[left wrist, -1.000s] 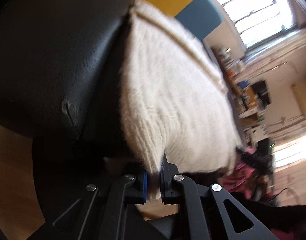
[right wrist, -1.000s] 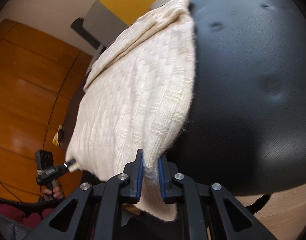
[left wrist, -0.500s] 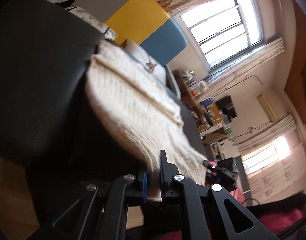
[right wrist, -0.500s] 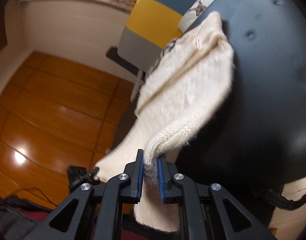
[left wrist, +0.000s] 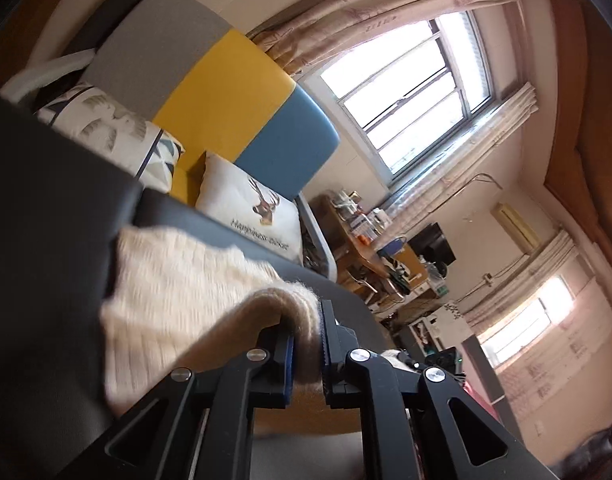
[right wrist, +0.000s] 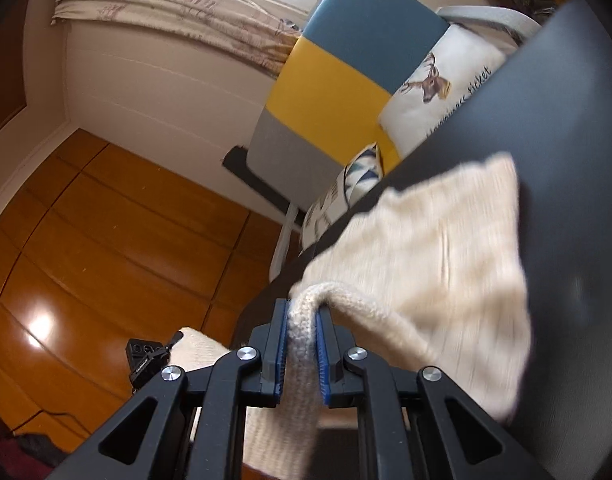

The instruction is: Fold clothes

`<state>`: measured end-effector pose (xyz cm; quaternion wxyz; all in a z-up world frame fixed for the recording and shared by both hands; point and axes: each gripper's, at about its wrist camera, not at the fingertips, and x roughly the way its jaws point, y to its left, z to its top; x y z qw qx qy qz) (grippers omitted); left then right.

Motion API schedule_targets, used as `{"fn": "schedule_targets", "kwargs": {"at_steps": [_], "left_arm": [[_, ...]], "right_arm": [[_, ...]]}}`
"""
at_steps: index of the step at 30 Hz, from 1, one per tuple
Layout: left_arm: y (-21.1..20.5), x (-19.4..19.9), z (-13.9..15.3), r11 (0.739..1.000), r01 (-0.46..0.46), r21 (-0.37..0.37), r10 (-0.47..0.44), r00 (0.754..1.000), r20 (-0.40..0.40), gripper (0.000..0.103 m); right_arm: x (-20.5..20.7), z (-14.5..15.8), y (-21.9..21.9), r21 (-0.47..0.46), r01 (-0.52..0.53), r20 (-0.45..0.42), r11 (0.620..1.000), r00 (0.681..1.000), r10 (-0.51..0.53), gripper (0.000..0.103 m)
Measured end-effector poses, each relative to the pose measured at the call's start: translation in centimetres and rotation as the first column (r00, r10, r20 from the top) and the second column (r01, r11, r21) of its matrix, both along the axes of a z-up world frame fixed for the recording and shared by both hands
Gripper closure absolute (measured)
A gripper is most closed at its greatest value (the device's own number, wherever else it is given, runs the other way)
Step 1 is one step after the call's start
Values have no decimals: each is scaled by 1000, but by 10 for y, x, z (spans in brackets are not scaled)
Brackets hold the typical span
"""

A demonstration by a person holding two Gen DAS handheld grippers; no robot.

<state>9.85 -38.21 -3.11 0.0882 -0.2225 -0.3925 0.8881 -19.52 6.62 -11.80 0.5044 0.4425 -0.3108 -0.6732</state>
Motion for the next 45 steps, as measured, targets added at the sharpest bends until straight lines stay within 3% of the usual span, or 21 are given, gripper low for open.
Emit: {"fn": "schedule_targets", "kwargs": {"at_steps": [3, 8, 11, 15, 18, 19, 21, 24, 28, 31, 33, 37, 39, 41, 45], "left_arm": [[-27, -60, -15, 999, -50, 2, 50, 996, 73, 92], [-64, -129, -54, 991, -129, 17, 124, 973, 194, 92], [-68, -162, -83, 994, -111, -20, 112, 951, 287, 92], [-69, -171, -111, 993, -114, -27, 117, 927, 356, 92], [-67, -162, -113, 992, -123, -12, 119, 928, 354, 92], [-67, -160, -114, 992, -125, -8, 120, 928, 353, 92], [-63, -159, -112, 992, -121, -19, 120, 926, 357, 91], [-59, -159, -109, 993, -117, -29, 120, 924, 362, 91], [-54, -157, -106, 993, -106, -44, 114, 920, 375, 90], [-51, -155, -107, 994, -95, -61, 112, 913, 393, 90], [-51, -154, -109, 994, -92, -58, 108, 911, 398, 89], [-53, -154, -110, 994, -92, -54, 106, 912, 397, 88], [-53, -155, -110, 995, -86, -59, 102, 912, 397, 88], [-53, -156, -109, 995, -79, -63, 98, 913, 396, 87], [-52, -160, -106, 995, -56, -87, 87, 913, 400, 87]], "right_arm": [[-44, -8, -27, 63, 30, 18, 998, 999, -31, 92], [-96, -40, -45, 156, 78, 76, 985, 993, -91, 97], [-108, -53, -57, 270, 69, 66, 960, 994, -90, 96], [-88, -40, -80, 480, 54, -117, 875, 993, 3, 94], [-60, -26, -105, 588, 29, -244, 809, 959, 143, 94], [-52, -25, -116, 620, 16, -269, 785, 944, 193, 94], [-38, -26, -140, 682, -11, -299, 731, 908, 293, 82], [-35, -41, -165, 761, 10, -310, 648, 884, 350, 82], [-39, -45, -170, 752, 44, -302, 658, 910, 284, 74], [-29, -48, -178, 773, 76, -332, 630, 894, 300, 72], [-23, -50, -179, 755, 118, -365, 645, 893, 264, 72], [-21, -49, -189, 792, 132, -366, 596, 884, 290, 72], [-27, -44, -186, 787, 71, -310, 613, 904, 293, 68], [-36, -34, -173, 742, -6, -262, 670, 918, 298, 68], [-66, -18, -152, 669, -60, -216, 740, 938, 271, 67]]}}
